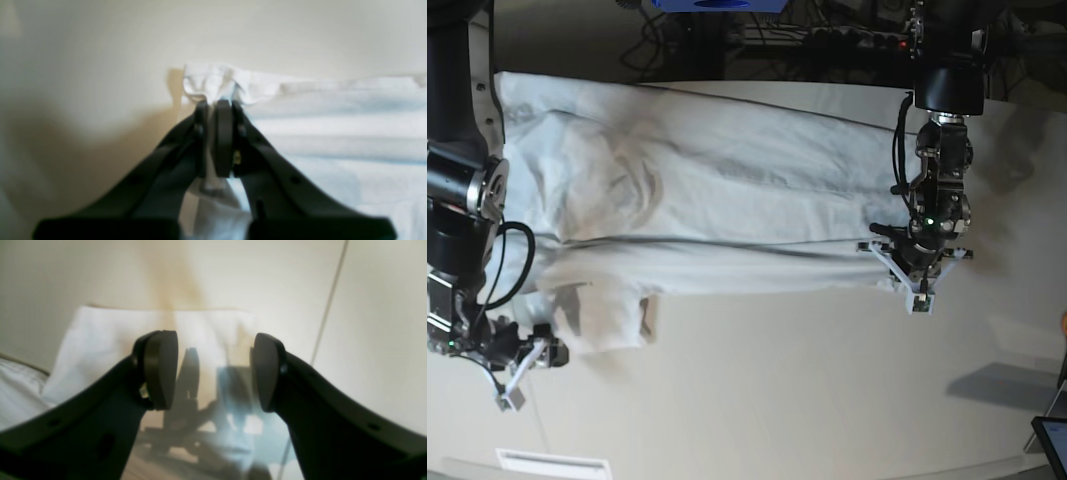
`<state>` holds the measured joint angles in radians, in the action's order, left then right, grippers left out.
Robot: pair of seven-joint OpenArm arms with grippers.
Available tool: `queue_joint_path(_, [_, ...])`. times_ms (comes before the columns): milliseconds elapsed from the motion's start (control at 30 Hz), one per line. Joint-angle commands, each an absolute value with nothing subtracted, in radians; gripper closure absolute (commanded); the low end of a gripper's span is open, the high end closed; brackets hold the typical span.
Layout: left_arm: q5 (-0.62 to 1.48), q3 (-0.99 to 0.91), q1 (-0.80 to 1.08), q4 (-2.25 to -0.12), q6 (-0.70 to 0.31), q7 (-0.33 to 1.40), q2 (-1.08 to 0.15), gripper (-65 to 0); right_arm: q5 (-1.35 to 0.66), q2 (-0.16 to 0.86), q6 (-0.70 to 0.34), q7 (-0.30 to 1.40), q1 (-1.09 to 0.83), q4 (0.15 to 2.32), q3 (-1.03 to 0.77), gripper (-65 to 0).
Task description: Fold the T-shirt properly
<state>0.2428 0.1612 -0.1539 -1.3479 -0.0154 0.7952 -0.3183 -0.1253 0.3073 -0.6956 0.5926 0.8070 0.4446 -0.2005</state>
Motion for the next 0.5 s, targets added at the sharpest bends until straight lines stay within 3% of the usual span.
queue_joint_path(0, [0.229, 0.157, -0.15, -1.343, -0.008, 0.854, -0.326, 0.0, -0.134, 0.32, -0.698, 0.555, 0.849, 0.433, -0.2, -35.1])
queue_joint_path(267, [0.229, 0.157, -0.15, -1.343, -0.008, 0.854, -0.326, 0.0, -0.134, 0.32, -0.698, 0.453, 0.837, 0.378, -0.2, -35.4])
queue_joint_path(467, [0.229, 0.157, -0.15, -1.343, -0.008, 0.854, -0.328, 0.0, -0.134, 0.318, -0.698, 0.429, 0.814, 0.377, -0.2, -40.9])
